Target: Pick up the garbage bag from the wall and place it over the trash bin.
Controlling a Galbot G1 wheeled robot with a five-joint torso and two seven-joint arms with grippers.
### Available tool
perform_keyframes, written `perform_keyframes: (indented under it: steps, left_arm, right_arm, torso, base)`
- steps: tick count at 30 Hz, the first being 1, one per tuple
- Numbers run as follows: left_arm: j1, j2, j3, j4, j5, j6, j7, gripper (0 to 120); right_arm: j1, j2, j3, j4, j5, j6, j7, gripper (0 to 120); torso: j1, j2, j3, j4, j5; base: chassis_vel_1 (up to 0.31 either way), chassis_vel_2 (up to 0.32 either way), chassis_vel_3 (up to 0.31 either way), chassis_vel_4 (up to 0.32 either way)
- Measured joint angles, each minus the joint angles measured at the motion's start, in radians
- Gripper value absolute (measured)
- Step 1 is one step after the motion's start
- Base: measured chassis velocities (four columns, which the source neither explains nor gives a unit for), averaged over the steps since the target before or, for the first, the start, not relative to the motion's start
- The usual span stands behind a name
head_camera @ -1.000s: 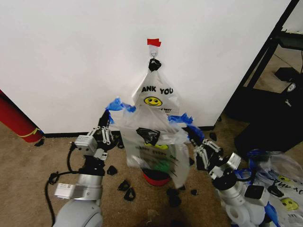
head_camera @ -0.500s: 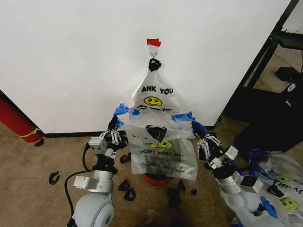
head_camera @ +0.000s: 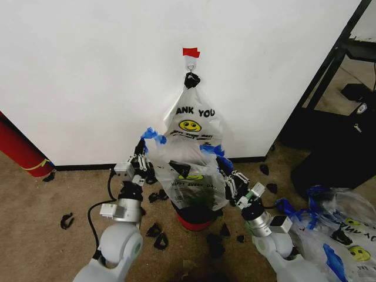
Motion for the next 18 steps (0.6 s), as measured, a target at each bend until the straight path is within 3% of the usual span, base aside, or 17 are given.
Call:
perform_keyframes:
  steps: [7, 14, 18]
  left_arm:
    - [0.076, 0.026, 0.038, -0.027, 0.025, -0.012, 0.009, 0]
    - [0.204, 0.098, 0.062, -0.158, 0.028, 0.000, 0.001, 0]
    - [0.260, 0.132, 0.067, -0.167, 0.051, 0.013, 0.005, 0]
  right_arm:
    - [-0.041, -0.032, -0.016, -0.030, -0.037, 0.005, 0.000, 0]
    - [-0.113, -0.171, 0.005, 0.025, -0.028, 0.002, -0.024, 0]
    - [-0.126, -0.275, 0.026, 0.027, 0.015, -0.006, -0.068, 0]
  torso:
    - [0.000, 0.000, 0.000, -0.0001, 0.0001]
    - [0.000, 0.000, 0.000, 0.0000, 0.0001]
    - [0.000, 0.000, 0.000, -0.0001, 0.0002]
  base:
    - [0.000, 0.000, 0.000, 0.000]
    - [0.000, 0.000, 0.000, 0.000]
    - [0.000, 0.000, 0.000, 0.000]
